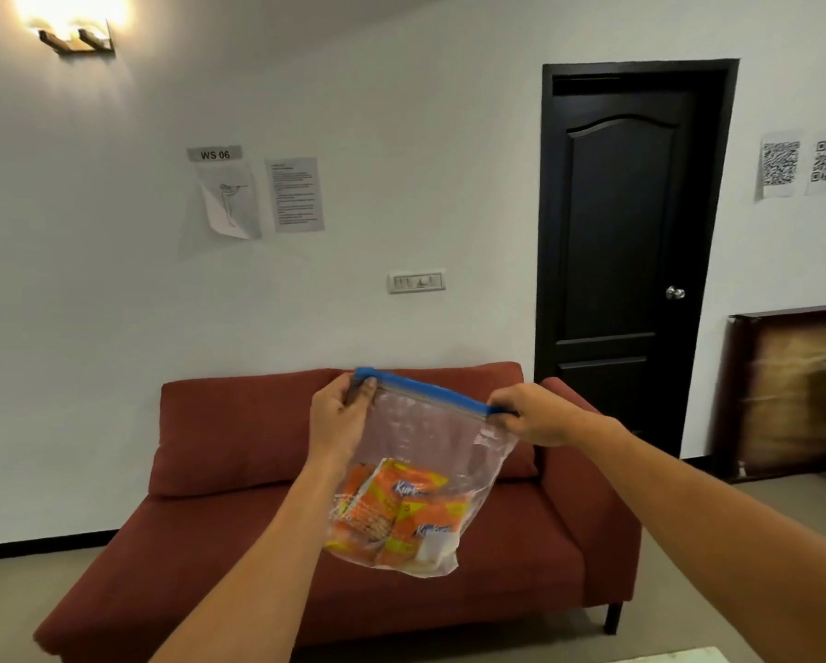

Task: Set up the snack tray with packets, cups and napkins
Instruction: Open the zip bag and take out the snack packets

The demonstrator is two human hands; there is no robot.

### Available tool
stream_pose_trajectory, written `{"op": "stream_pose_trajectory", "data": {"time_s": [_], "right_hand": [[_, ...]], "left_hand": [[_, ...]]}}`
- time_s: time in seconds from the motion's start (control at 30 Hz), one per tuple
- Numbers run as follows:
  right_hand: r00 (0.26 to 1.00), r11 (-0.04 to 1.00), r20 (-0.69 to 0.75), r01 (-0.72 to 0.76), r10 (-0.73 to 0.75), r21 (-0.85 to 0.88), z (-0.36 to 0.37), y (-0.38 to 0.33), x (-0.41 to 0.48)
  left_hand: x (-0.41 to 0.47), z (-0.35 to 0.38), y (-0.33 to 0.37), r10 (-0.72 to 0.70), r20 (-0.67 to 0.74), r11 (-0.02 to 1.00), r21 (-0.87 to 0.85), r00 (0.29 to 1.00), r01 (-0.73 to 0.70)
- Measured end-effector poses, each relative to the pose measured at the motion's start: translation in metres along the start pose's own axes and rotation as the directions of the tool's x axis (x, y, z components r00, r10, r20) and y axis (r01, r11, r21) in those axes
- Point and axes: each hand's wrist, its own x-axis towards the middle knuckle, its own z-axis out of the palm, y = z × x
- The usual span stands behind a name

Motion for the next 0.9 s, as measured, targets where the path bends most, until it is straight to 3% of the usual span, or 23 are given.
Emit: {"op": "stream_pose_trajectory", "data": {"time_s": [0.2, 0.4, 0.6, 0.7, 0.8, 0.9], "right_hand": [[0.996, 0.996, -0.064, -0.05, 0.055, 0.069, -0.011, 0.043, -0.01], [0.958, 0.956, -0.277, 0.009, 0.076, 0.292, -0.013, 0.034, -0.002], [0.999, 0.881, 0.048, -0.026, 0.004, 0.472, 0.022, -0.002, 0.01], [0.999, 0.864, 0.035, -0.03, 0.014, 0.503, 0.037, -0.009, 0.013], [0.998, 0.865, -0.067, 0.048, -0.017, 0.5, 0.045, -0.008, 0.012], [0.99, 0.897, -0.098, 0.138, -0.106, 0.419, 0.044, -0.004, 0.007]], "left_hand": [[-0.004, -0.009, -0.029, -0.172, -0.14, 0.982, -0.102, 0.975, 0.159], [-0.019, 0.008, -0.039, -0.191, -0.072, 0.982, -0.015, 0.979, 0.19], [-0.041, 0.047, -0.02, -0.108, -0.085, 0.992, 0.052, 0.991, 0.113], [-0.062, 0.059, -0.006, -0.037, -0.062, 0.998, 0.047, 0.997, 0.04], [-0.086, 0.068, 0.003, -0.037, -0.033, 0.999, -0.038, 0.999, 0.035], [-0.102, 0.067, 0.007, -0.116, 0.125, 0.972, -0.189, 0.985, 0.138]]}}
